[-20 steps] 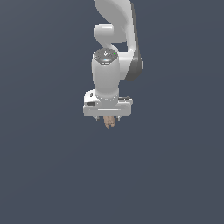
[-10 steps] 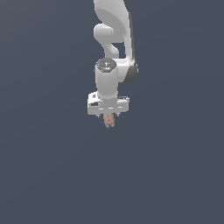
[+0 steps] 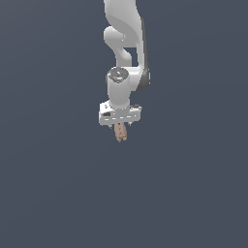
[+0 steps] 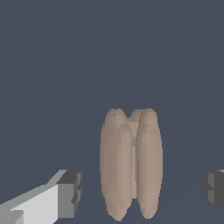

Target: Pick up the object and move it to a goal position.

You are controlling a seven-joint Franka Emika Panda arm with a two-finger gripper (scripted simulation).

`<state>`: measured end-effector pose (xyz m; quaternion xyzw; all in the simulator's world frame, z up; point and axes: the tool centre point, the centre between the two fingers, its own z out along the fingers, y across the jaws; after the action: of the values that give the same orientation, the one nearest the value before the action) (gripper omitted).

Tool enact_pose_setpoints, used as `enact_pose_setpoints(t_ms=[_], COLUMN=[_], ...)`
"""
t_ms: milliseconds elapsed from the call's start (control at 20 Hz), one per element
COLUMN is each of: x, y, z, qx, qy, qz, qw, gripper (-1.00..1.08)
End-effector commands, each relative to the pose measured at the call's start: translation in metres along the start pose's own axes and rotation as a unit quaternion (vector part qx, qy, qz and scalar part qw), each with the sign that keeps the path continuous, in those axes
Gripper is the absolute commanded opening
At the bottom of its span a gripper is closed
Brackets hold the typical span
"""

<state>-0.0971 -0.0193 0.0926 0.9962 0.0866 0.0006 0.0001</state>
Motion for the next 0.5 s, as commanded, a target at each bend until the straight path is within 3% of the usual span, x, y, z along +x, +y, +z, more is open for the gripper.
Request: enact_pose_setpoints(t_ms=[0, 450], x=[-0.003, -0.003], y=[-0.001, -0.001], z=[0.002, 0.016], qx=[0.000, 0.000], qy=[-0.001, -0.001], qz=[-0.002, -0.002], qw=[1.0000, 1.0000], gripper=[1.00, 1.00])
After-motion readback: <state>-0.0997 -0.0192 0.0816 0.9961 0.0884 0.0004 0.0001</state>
